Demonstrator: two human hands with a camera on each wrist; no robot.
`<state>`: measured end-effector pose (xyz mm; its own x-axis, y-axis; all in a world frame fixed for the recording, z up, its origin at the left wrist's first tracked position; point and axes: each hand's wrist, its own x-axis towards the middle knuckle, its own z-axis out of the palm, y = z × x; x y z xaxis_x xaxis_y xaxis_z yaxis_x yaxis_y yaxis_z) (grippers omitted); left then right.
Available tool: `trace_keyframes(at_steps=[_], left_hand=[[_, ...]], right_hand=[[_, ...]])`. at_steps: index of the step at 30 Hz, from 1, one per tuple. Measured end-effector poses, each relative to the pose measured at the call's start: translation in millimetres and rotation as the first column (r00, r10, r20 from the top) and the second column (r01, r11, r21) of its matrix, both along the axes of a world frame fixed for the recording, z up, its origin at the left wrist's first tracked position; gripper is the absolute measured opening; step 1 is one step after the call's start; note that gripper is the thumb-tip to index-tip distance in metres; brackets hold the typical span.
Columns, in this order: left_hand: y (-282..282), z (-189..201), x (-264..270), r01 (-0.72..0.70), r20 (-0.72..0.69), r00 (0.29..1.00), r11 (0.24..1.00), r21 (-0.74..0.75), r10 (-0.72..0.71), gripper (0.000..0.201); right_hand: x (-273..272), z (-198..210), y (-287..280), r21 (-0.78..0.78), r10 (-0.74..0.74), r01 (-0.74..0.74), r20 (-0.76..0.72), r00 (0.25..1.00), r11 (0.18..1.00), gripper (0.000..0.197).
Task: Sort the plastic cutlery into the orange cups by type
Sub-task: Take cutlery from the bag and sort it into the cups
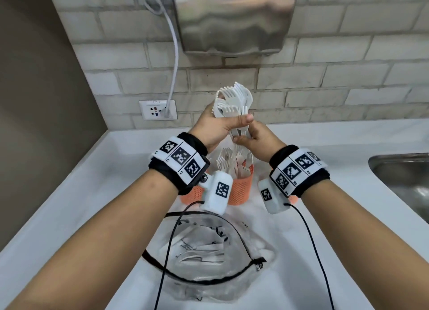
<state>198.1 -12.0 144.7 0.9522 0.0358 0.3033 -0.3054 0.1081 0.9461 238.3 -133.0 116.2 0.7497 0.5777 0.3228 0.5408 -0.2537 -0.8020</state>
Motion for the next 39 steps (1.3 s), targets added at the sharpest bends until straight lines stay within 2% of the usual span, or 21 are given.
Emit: trace_keyframes(at_steps=[7,10,12,14,20,26,28,31,36,39], left_hand=[[3.8,-32.0,16.7,-0.057,-0.135,0.989,0.996,0.067,0.066,0.029],[7.4,-38.5,19.9,-0.075,-0.168,0.982,0.995,0.069,0.086,0.048],[10.5,-40.4,20.9,-0.097,-0.16,0.982,0.994,0.044,0.102,0.056],[13.0,-41.0,20.0,-0.122,-0.125,0.984,0.992,0.038,0.126,0.053],[14.5,-45.3,22.6,-0.186,0.048,0.982,0.958,0.218,0.18,0.057],[19.3,-54.6,30.9,-0.232,-0.028,0.967,0.923,0.307,0.252,0.042],[20.9,-58.0,29.6,-0.221,-0.052,0.966,0.916,0.335,0.252,0.049],[21.3,-61.2,26.9,-0.202,-0.009,0.975,0.902,0.382,0.222,0.062],[17.1,-59.9,26.5,-0.185,0.004,0.977,0.845,0.501,0.211,0.034],[18.0,-61.8,26.3,-0.242,0.07,0.965,0.758,0.606,0.252,0.03]], right_hand=[[11.6,-33.1,8.8,-0.076,-0.056,0.046,-0.142,0.988,0.996,0.048],[16.2,-42.8,9.8,-0.076,-0.084,0.071,-0.181,0.98,0.995,0.048],[19.1,-46.6,10.6,-0.09,-0.105,0.088,-0.209,0.972,0.992,0.049],[21.6,-48.9,12.0,-0.071,-0.118,0.104,-0.235,0.965,0.992,0.05],[22.6,-53.0,14.3,-0.048,-0.123,0.115,-0.248,0.961,0.992,0.051],[23.0,-57.3,11.5,-0.114,-0.091,0.07,-0.191,0.977,0.991,0.05],[21.3,-59.0,12.3,-0.152,-0.081,0.049,-0.211,0.974,0.987,0.051],[18.4,-61.8,12.9,-0.192,-0.103,0.063,-0.208,0.973,0.979,0.051],[18.1,-61.7,9.8,-0.158,-0.092,0.041,-0.334,0.938,0.987,0.046],[19.7,-58.9,6.0,-0.171,-0.11,0.048,-0.377,0.92,0.984,0.045]])
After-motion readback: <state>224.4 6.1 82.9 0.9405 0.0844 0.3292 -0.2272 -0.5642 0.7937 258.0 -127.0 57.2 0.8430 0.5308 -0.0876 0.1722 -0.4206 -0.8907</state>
